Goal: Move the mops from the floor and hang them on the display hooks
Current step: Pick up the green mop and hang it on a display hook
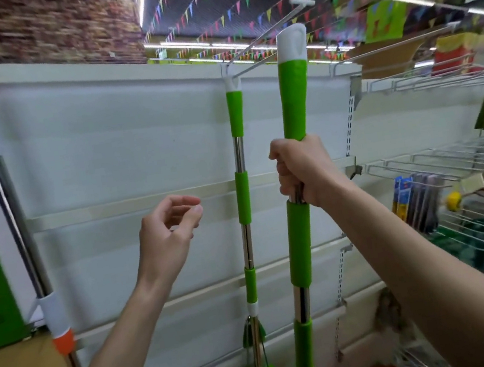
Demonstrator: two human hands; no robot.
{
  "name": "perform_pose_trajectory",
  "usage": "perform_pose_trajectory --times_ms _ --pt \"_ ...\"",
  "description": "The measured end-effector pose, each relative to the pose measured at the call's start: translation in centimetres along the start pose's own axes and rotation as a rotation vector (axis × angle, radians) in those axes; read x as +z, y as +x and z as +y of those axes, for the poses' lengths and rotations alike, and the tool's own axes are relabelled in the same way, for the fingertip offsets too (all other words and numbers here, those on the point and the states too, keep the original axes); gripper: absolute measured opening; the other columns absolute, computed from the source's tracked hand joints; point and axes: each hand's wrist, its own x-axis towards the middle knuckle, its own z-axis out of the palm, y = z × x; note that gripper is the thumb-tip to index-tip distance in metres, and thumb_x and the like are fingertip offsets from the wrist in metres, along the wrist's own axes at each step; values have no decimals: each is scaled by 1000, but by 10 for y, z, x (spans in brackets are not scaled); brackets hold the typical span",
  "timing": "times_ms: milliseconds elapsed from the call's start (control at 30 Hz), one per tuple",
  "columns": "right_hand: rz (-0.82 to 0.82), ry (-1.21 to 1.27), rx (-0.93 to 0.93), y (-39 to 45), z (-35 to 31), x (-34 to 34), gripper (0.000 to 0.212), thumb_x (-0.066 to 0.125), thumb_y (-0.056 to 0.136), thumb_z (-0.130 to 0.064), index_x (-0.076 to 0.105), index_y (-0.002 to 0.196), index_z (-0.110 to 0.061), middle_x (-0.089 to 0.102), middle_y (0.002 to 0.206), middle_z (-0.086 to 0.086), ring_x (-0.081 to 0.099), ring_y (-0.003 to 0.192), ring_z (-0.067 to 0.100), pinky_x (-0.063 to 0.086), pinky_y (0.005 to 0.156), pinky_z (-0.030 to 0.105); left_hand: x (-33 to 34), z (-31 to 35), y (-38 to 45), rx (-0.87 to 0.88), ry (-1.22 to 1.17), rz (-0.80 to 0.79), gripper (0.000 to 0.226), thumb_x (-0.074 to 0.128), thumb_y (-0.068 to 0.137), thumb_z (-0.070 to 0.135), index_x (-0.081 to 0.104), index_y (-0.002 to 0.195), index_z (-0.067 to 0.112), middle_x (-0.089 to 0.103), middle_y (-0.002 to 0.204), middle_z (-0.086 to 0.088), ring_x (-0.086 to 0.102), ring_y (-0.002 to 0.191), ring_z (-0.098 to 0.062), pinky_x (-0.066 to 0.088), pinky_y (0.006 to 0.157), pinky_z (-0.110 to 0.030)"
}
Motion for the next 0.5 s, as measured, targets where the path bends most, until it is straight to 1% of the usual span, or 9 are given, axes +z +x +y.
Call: perform_pose_trajectory --times_ms 167,300,500 --pt "32 -34 21 13 -7 -3 32 49 81 1 34 62 -20 26 42 -4 20 32 14 23 41 21 4 6 -2 11 -6 -6 14 68 83 34 75 91 26 75 84 -1 68 79 -14 56 72 -36" --pt "30 -49 42 25 -14 -5 30 48 81 1 35 64 -19 25 41 -4 20 31 14 24 41 20 3 7 -3 11 5 -11 16 67 83 33 75 94 24 75 86 -4 69 81 -17 57 74 -38" --pt "28 -111 78 48 -6 7 30 46 82 2 33 62 -18 25 39 -3 20 30 14 24 40 20 -1 2 -2 8 11 -8 13 67 84 33 75 92 27 75 85 -2 69 81 -15 56 72 -35"
